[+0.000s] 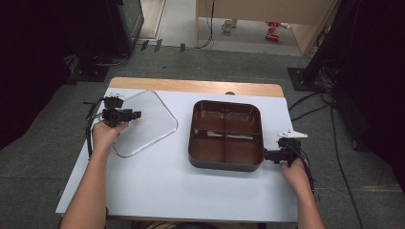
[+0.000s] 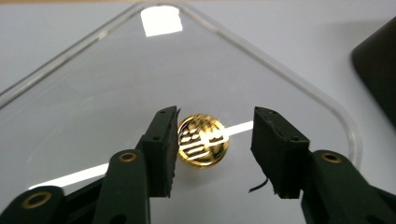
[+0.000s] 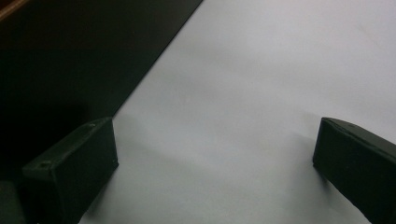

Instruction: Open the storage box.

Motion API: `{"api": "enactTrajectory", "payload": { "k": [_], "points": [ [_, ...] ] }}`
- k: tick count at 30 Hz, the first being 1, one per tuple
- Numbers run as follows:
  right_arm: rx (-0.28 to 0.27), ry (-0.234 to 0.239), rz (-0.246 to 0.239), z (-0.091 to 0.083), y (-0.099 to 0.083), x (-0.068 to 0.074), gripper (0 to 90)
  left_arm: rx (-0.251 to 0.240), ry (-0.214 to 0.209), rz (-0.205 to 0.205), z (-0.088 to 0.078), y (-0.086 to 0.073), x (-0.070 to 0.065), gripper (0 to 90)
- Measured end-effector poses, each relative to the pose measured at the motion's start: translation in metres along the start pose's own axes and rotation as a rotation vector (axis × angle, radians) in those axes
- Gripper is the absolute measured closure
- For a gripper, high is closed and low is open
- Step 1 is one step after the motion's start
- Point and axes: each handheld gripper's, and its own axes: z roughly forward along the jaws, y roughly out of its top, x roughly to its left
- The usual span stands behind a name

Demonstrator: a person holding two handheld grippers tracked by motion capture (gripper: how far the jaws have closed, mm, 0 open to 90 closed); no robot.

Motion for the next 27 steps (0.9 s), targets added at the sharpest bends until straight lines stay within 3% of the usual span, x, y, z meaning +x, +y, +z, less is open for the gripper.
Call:
{"api": "enactTrajectory", "payload": {
  "k": [2,8,22,27],
  "points": [
    [0.0,0.0,0.0,0.0,0.0,0.0,0.0,-0.027,-0.006,0.008,-0.005,0.003,-0.004,49.1],
    [0.0,0.0,0.0,0.0,0.0,0.0,0.0,-0.046,-0.029,0.055,-0.008,0.006,-0.019,45.5],
    [0.0,0.0,0.001,0.0,0.0,0.0,0.0,-0.014,-0.119,0.174,0.005,0.005,-0.057,37.7],
    [0.001,0.001,0.001,0.0,0.0,0.0,0.0,0.005,-0.096,0.236,0.014,0.001,-0.074,35.7]
  ]
}}
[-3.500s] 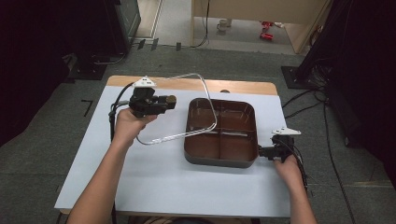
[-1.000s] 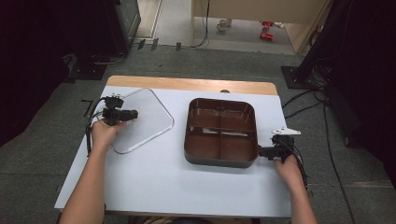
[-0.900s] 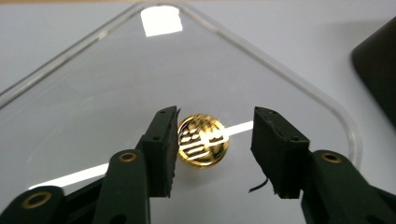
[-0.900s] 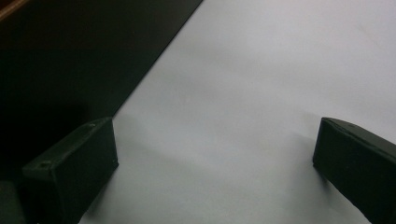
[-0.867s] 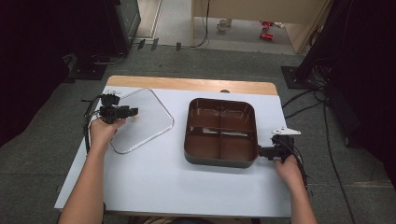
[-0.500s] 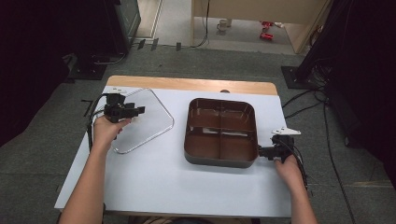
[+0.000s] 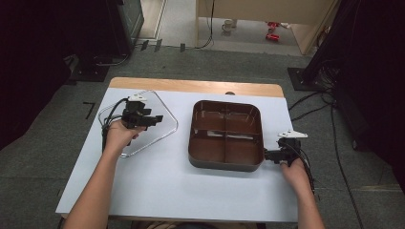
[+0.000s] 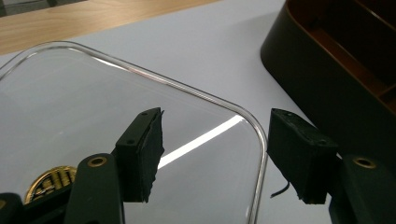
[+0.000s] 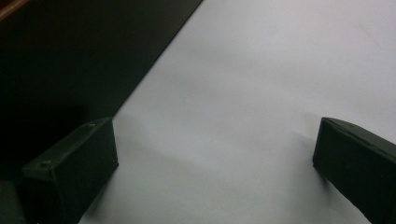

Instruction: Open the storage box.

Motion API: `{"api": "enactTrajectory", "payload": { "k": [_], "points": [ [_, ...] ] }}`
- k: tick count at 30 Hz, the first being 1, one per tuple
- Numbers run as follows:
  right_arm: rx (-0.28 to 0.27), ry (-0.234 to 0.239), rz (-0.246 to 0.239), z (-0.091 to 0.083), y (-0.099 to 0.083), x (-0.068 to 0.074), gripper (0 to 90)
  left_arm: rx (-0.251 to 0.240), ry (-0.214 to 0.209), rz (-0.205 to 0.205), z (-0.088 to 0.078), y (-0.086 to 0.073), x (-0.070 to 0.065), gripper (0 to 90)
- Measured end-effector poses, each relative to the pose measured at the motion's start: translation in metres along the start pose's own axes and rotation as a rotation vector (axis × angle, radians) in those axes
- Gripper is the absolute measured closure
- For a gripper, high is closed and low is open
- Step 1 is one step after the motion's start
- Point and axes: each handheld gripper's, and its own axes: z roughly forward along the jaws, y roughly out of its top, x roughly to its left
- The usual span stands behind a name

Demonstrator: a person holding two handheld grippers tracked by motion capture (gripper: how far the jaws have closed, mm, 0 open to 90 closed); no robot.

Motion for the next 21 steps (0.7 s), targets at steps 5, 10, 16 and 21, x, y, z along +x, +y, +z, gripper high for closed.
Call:
{"api": "enactTrajectory", "payload": {
  "k": [5,10,16,21],
  "points": [
    [0.0,0.0,0.0,0.0,0.0,0.0,0.0,0.01,-0.054,0.02,0.008,0.0,-0.015,33.6],
    [0.0,0.0,0.0,0.0,0.0,0.0,0.0,0.017,-0.096,0.034,0.012,-0.003,-0.029,31.9],
    [0.0,0.0,0.0,0.0,0.0,0.0,0.0,0.067,-0.126,0.1,0.02,-0.013,-0.051,27.8],
    [0.0,0.0,0.0,0.0,0.0,0.0,0.0,0.109,-0.146,0.157,0.028,-0.021,-0.066,27.8]
  ]
}}
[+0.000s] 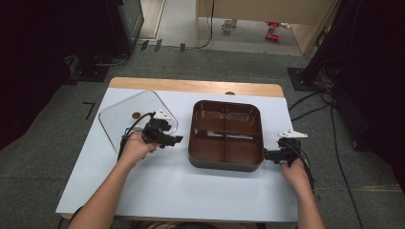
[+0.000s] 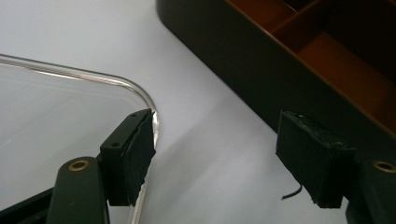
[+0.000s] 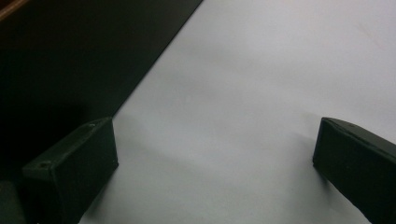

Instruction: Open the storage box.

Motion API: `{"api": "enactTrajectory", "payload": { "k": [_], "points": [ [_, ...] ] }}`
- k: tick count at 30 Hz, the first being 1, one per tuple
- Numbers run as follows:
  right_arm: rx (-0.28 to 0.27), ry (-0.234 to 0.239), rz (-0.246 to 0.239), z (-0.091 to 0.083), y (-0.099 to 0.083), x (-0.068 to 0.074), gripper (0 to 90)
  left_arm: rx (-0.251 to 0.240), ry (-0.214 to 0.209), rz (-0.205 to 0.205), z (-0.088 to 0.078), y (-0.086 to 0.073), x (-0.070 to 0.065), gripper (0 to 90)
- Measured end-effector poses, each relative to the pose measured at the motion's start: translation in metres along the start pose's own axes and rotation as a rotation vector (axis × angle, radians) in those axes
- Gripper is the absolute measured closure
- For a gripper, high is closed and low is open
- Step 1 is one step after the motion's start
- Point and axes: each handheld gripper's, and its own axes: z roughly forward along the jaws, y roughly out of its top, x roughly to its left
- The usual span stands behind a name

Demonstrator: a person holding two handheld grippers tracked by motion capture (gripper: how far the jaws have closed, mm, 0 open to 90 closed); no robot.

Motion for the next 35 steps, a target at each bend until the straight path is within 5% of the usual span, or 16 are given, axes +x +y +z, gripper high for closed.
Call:
{"api": "enactTrajectory", "payload": {
  "k": [12,20,30,35],
  "points": [
    [0.0,0.0,0.0,0.0,0.0,0.0,0.0,0.091,-0.01,0.016,0.022,-0.01,-0.004,27.7],
    [0.0,0.0,0.0,0.0,0.0,0.0,0.0,0.089,0.007,0.09,0.026,-0.012,-0.01,21.5],
    [0.0,0.0,0.0,0.0,0.0,0.0,0.0,0.072,0.009,0.101,0.027,-0.015,-0.011,19.6],
    [0.0,0.0,-0.001,0.0,0.0,0.0,0.0,0.058,0.026,0.158,0.028,-0.02,-0.015,17.0]
  ]
}}
